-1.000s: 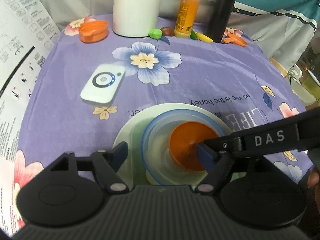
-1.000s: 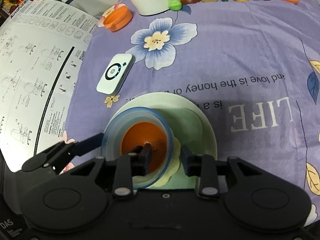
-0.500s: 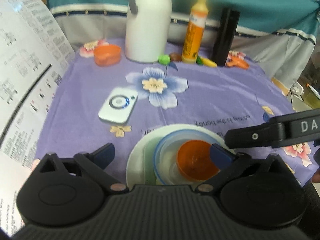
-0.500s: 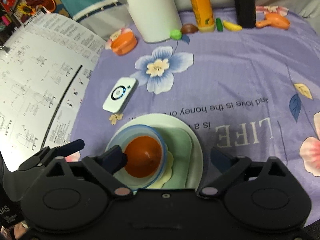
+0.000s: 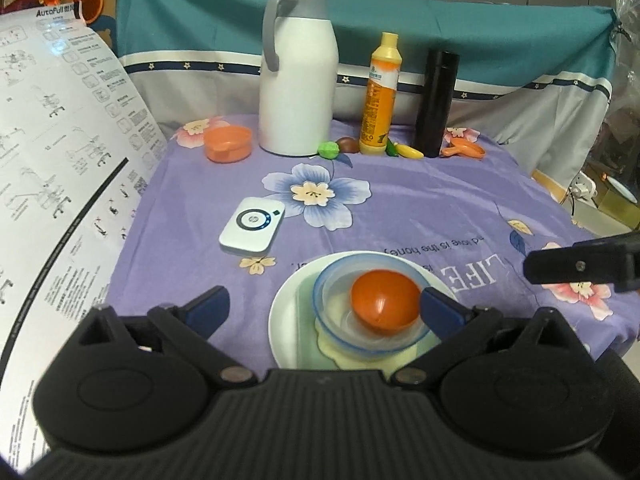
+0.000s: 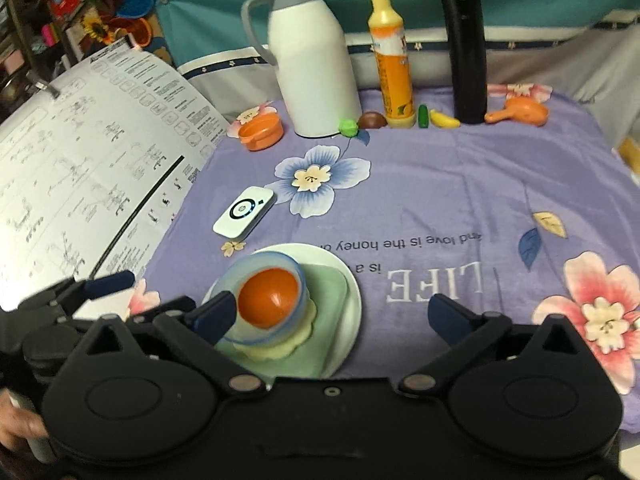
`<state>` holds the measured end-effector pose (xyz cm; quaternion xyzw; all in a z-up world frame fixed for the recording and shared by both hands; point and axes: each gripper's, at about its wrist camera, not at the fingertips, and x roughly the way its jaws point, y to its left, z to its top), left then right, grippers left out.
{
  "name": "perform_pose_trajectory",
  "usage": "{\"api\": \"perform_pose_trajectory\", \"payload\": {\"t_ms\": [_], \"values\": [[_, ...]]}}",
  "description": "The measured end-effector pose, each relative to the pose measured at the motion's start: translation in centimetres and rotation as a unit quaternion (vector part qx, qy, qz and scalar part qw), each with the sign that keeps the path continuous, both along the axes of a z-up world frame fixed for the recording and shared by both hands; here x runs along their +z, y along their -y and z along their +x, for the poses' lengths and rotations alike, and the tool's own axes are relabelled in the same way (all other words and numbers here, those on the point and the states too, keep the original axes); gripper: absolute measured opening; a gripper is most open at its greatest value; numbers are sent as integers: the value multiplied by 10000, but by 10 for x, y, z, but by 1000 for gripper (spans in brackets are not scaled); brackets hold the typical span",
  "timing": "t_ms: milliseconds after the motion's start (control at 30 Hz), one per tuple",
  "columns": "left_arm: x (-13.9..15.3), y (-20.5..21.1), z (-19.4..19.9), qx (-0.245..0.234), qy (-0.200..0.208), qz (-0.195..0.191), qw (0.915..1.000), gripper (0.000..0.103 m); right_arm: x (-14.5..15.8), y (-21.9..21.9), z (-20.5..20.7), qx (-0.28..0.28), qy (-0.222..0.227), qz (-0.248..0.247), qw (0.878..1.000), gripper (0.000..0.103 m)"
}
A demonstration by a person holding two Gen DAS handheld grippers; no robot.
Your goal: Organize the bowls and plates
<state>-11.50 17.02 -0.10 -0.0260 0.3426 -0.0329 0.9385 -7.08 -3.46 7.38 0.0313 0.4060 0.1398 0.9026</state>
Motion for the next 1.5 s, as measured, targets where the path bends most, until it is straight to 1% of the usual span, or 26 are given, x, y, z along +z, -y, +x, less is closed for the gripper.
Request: {"api": "perform_pose_trajectory", "payload": {"t_ms": [200,400,600,833,1033,1500], "values": [[4,6,-13,-2,45,-22,10000,103,4,-5,-26,277,297,-338,9986,103],[3,12,-22,89,102,118,9998,103,5,-11,-44,445,487,-529,9964,103],[-8,10,-28,234,-9,219,9995,103,-3,-12,-49,504,309,-572,9966,103],[-14,4,-27,373,-151,196,9990,103,-9,-15,-52,578,326,-764,9949,103],[-17,5,-24,353,-234,227,9988,103,-13,-18,-51,656,308,-857,9937,103],[-24,1,-18,412,-394,133,9983,103,-21,-21,-46,769,127,-833,9935,103]]}}
